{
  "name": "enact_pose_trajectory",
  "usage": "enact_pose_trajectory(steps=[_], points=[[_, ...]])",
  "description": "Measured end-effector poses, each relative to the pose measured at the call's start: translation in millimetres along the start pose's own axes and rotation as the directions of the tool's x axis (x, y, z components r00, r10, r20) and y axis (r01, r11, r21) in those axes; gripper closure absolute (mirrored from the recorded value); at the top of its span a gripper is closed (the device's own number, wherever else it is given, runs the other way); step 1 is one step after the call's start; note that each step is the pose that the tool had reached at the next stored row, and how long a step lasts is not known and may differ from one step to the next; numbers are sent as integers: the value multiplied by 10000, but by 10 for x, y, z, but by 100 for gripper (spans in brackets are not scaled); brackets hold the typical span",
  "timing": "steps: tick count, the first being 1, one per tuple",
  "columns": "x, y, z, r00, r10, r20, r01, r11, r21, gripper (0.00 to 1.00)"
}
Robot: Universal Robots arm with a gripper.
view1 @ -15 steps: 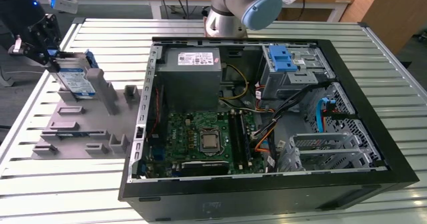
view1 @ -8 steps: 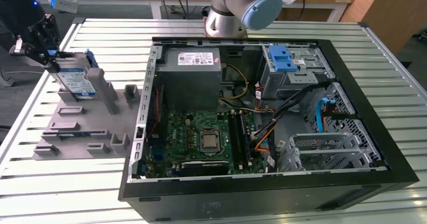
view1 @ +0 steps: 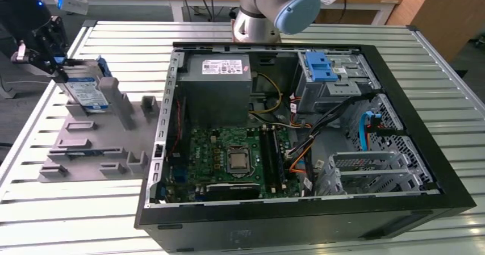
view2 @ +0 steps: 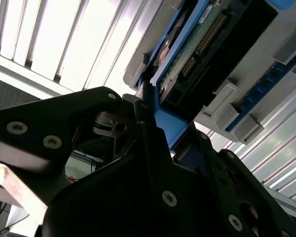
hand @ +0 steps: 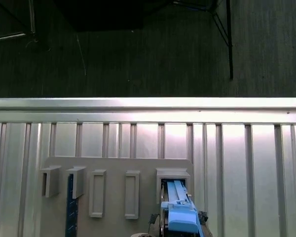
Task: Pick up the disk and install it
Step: 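Pick up the disk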
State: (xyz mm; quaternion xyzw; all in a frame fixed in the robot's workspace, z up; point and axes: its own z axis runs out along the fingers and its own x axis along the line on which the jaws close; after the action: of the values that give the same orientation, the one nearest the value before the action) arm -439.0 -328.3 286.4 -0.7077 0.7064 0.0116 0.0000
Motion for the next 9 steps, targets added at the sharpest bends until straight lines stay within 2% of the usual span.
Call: enact_pose_trajectory(steps=[9], points=[[0,0,0,10000,-48,0,48,10000,0,63]])
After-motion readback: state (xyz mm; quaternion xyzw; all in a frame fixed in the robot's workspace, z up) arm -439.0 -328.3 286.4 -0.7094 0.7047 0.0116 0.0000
